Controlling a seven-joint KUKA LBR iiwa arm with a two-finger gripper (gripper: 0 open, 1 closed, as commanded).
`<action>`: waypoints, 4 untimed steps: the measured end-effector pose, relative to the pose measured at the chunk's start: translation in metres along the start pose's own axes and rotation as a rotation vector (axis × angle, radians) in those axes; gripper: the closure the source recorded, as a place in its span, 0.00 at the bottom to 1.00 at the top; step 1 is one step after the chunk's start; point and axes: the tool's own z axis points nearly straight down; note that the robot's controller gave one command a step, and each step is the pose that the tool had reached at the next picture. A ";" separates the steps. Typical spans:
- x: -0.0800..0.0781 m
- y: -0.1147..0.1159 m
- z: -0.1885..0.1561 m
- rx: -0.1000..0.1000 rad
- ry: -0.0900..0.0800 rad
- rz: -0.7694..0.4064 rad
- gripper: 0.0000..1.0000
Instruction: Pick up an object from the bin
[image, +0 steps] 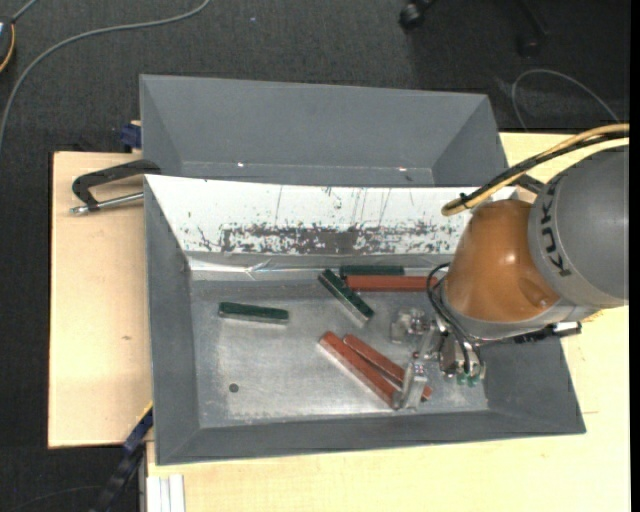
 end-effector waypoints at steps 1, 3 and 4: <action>0.010 0.043 -0.031 0.001 -0.007 0.153 0.00; 0.017 0.073 0.000 0.001 -0.001 0.538 0.00; 0.016 0.074 0.000 0.003 -0.002 0.536 0.00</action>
Offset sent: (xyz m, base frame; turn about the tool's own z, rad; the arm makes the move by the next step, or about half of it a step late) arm -0.0049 0.0429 0.0303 0.1552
